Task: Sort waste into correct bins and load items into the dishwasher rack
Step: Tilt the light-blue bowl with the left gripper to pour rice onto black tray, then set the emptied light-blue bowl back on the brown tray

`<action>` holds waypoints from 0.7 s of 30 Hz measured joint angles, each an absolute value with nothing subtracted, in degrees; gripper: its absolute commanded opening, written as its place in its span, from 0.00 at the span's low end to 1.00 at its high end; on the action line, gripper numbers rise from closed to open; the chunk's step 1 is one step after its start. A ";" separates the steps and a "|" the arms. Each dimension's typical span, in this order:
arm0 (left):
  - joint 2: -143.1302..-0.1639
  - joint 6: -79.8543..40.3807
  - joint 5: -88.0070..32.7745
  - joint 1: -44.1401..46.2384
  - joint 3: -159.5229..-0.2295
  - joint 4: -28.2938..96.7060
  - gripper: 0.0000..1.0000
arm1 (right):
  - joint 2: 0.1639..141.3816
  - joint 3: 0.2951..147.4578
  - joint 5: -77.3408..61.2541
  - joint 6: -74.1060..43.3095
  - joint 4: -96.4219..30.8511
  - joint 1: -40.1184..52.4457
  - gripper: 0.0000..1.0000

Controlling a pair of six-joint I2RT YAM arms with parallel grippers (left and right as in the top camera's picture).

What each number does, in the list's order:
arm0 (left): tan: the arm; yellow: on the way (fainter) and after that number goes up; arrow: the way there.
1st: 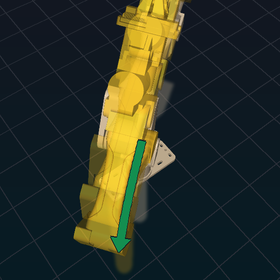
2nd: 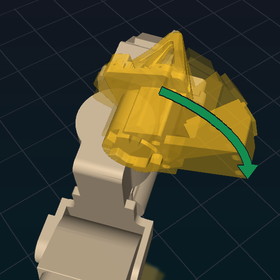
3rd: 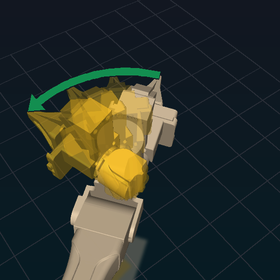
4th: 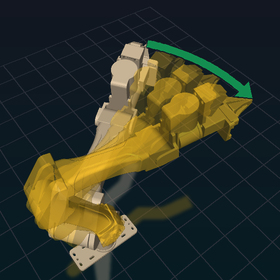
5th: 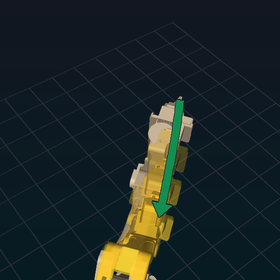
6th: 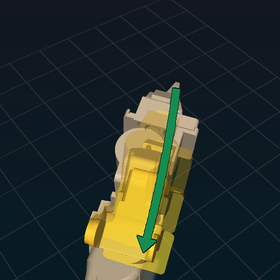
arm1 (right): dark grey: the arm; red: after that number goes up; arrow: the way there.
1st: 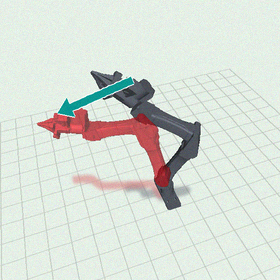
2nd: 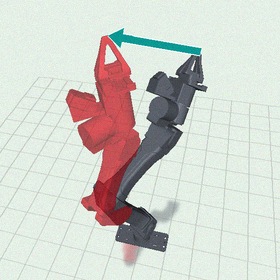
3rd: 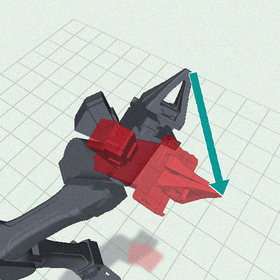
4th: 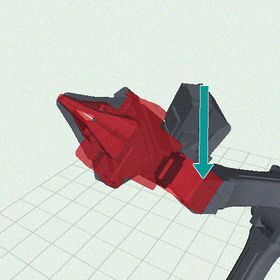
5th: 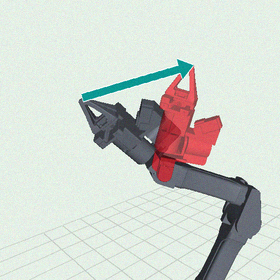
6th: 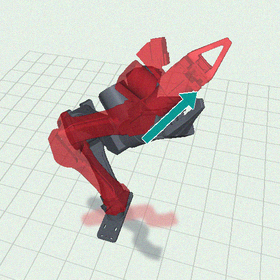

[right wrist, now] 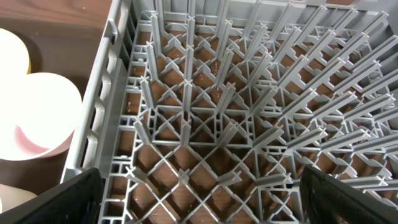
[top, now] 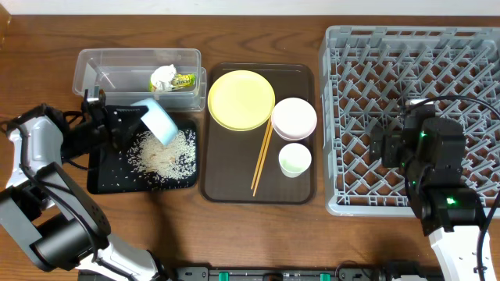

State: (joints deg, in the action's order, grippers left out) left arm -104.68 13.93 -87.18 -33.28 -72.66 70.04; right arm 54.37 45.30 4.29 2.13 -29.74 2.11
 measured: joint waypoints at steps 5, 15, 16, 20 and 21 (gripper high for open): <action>-104.68 13.50 -87.20 -33.28 -72.66 70.02 0.06 | 54.37 45.30 4.27 2.13 -29.76 2.11 0.99; -104.68 15.31 -86.70 -32.80 -72.66 70.02 0.06 | 54.37 45.30 4.27 2.13 -29.76 2.11 0.99; -104.68 15.90 -86.15 -32.40 -72.66 70.04 0.06 | 54.37 45.30 4.27 2.13 -29.76 2.11 0.99; -104.68 18.06 -80.03 -28.75 -72.66 68.88 0.06 | 54.37 45.30 4.27 2.13 -29.76 2.11 0.99; -104.68 18.31 -77.91 -27.29 -72.66 68.34 0.06 | 54.37 45.30 4.27 2.13 -29.76 2.11 0.99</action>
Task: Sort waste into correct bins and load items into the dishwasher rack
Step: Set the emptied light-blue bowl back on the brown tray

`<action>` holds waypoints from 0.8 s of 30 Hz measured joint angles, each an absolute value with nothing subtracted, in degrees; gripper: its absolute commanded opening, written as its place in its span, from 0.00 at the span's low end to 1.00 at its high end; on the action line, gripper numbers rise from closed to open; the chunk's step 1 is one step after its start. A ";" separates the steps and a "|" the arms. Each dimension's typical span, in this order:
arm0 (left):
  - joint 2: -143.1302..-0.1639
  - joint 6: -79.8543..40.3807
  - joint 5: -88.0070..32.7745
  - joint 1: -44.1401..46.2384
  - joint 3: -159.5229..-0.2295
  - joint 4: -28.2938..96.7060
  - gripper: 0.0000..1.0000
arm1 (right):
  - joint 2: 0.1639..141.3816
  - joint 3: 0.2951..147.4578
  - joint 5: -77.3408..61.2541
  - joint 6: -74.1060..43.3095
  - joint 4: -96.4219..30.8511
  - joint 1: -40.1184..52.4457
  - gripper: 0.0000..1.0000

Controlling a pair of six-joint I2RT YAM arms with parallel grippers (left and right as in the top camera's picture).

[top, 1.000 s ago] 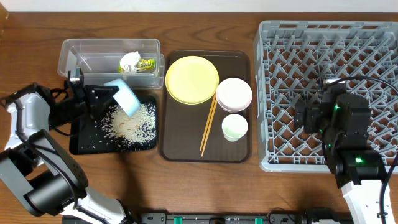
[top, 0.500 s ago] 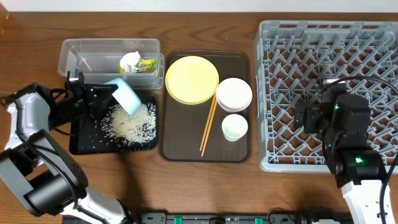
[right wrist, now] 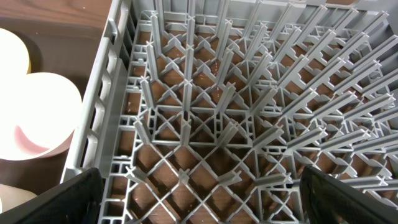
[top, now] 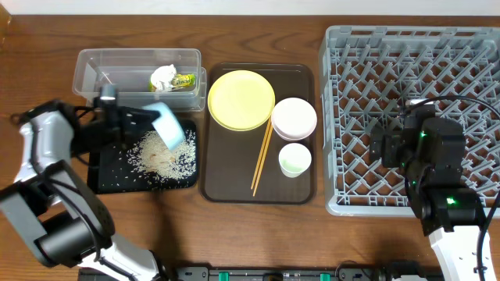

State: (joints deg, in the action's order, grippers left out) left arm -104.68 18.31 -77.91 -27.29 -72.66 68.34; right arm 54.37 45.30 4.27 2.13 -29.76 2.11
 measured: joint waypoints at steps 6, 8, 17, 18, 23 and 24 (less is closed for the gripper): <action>-104.62 19.40 -66.19 -13.82 -72.99 64.23 0.06 | 54.37 45.30 4.27 2.13 -29.78 2.11 0.99; -104.47 19.49 -62.35 -8.21 -73.38 61.87 0.06 | 54.37 45.30 4.27 2.13 -29.87 2.11 0.99; -104.03 16.25 -36.84 14.09 -74.35 57.32 0.06 | 54.37 45.30 4.32 2.13 -30.83 2.11 0.99; -104.03 15.77 -33.93 16.10 -74.35 56.64 0.06 | 54.37 45.30 4.32 2.13 -30.83 2.11 0.99; -104.03 12.40 -20.95 23.35 -74.35 51.96 0.06 | 54.37 45.30 4.32 2.13 -30.85 2.11 0.99; -104.03 11.86 -19.09 24.32 -74.35 51.29 0.06 | 54.37 45.30 4.32 2.13 -30.85 2.11 0.99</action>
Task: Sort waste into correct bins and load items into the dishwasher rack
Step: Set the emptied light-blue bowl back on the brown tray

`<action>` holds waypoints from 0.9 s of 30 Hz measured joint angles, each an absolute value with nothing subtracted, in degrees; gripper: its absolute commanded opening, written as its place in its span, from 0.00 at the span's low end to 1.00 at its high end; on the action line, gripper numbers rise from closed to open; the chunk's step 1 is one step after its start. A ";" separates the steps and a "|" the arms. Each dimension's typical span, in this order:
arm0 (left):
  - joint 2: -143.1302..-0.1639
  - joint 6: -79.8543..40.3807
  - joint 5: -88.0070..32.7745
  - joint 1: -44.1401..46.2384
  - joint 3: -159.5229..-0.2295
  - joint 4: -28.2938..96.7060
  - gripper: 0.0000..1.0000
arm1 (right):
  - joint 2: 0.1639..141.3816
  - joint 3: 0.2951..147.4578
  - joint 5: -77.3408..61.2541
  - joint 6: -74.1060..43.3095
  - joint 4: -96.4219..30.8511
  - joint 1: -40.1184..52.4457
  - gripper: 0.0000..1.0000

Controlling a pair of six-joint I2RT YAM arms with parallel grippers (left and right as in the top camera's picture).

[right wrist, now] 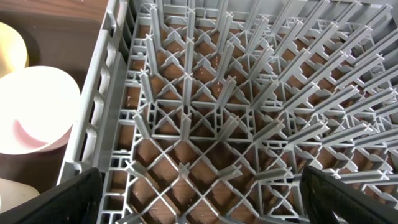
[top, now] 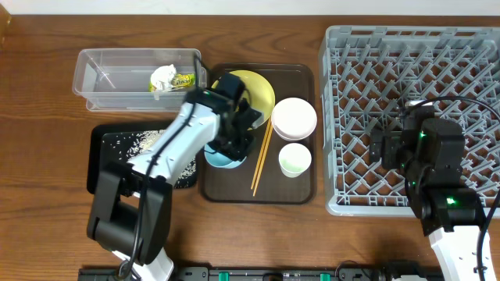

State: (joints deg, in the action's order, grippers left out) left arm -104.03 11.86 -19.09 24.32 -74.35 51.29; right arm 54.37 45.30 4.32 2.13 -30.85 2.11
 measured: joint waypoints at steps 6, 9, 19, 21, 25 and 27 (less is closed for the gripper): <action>-104.03 9.87 -14.35 26.20 -74.35 50.57 0.36 | 54.37 45.30 4.32 2.13 -30.98 2.11 0.99; -104.03 8.82 -13.23 26.20 -74.35 50.61 0.52 | 54.37 45.30 4.32 2.13 -30.98 2.11 0.99; -100.05 7.57 -13.23 26.20 -74.41 51.20 0.70 | 54.37 45.30 4.34 2.13 -30.59 2.11 0.99; -97.67 7.46 -14.13 26.20 -74.70 49.98 0.71 | 54.37 45.30 4.32 2.13 -30.59 2.11 0.99; -93.65 7.53 -18.15 26.22 -75.66 46.44 0.73 | 54.37 45.30 4.32 2.13 -30.59 2.11 0.99; -93.06 7.51 -19.51 26.50 -76.09 45.58 0.74 | 54.37 45.30 4.32 2.13 -30.59 2.11 0.99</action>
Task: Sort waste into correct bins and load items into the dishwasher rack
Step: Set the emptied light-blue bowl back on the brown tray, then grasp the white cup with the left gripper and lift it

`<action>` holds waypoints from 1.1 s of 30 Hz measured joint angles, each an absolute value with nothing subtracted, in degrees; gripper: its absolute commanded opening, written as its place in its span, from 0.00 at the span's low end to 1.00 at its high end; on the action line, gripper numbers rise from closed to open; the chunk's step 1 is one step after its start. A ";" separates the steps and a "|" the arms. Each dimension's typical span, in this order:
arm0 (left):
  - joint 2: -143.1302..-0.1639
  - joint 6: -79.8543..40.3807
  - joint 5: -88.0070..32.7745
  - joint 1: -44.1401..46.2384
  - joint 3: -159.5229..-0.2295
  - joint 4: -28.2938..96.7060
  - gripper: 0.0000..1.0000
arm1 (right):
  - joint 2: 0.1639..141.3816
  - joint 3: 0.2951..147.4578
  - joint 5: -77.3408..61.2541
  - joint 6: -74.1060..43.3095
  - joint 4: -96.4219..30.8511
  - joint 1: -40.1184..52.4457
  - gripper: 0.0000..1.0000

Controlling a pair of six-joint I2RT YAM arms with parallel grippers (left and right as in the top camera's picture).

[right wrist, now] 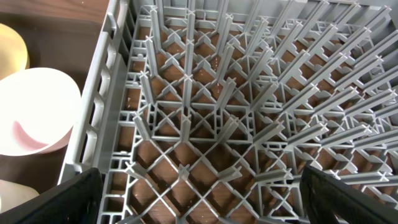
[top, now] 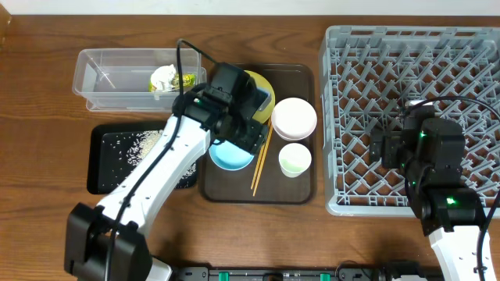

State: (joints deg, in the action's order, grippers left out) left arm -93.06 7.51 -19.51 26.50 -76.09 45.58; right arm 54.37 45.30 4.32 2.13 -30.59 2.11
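The blue bowl rests upright on the brown tray, at its front left. My left gripper is over the bowl's far rim and looks shut on it. Partly hidden under that arm is the yellow plate. Also on the tray are a white bowl, a small pale green cup and chopsticks. My right gripper hangs open and empty over the grey dishwasher rack, near the left wall of the rack.
A black tray scattered with rice lies left of the brown tray. Behind it stands a clear bin holding crumpled paper and a wrapper. The white bowl shows just outside the rack.
My left arm has shifted a little to the right over the brown tray. The blue bowl now shows more fully, upright on the tray. The right arm has not moved.
My left gripper held the blue bowl tilted over the black tray, with rice heaped below it, at both first moments. Then the bowl was over the brown tray's front left. Now it rests there upright. The right gripper stayed open over the rack throughout.
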 measured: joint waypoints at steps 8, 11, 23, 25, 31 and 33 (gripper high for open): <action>-96.29 7.51 -21.17 31.22 -76.16 44.91 0.74 | 54.37 45.30 4.32 2.13 -30.59 2.11 0.99; -99.22 7.51 -21.21 33.71 -76.16 44.40 0.74 | 54.37 45.30 4.32 2.13 -30.61 2.11 0.99; -106.48 7.55 -20.23 36.67 -76.16 41.10 0.35 | 54.37 45.30 4.32 2.13 -30.65 2.11 0.99; -106.74 7.20 -20.21 36.67 -76.16 40.84 0.24 | 54.37 45.30 4.32 2.13 -30.70 2.11 0.99; -106.85 6.68 -20.18 36.67 -76.16 40.62 0.09 | 54.37 45.30 4.32 2.13 -31.05 2.11 0.99; -106.85 6.13 -20.18 36.64 -76.16 40.64 0.07 | 54.37 45.30 4.32 2.13 -31.05 2.11 0.99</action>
